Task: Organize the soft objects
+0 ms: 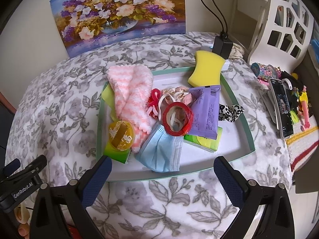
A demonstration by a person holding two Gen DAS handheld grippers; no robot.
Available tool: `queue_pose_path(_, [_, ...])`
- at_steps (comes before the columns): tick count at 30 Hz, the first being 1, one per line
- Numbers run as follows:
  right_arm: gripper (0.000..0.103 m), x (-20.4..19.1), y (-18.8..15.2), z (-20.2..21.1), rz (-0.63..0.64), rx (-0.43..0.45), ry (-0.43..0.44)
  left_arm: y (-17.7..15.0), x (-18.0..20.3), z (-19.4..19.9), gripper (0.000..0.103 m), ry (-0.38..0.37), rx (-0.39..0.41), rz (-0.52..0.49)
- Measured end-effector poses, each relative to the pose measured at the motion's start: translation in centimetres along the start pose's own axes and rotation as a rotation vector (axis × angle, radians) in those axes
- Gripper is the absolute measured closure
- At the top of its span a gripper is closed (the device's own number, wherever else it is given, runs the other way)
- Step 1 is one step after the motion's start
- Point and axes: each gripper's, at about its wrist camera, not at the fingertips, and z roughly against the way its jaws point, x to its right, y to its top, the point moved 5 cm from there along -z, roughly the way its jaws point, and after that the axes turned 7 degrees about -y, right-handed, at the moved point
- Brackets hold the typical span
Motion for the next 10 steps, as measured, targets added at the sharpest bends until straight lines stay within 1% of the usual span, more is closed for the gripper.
queue_pose_path(10, [0.0,0.2,0.01,-0.11,-0.008,-0.005,-0.006,0.11,0.04,0.29,0.008,-0.004,0.02,-0.007])
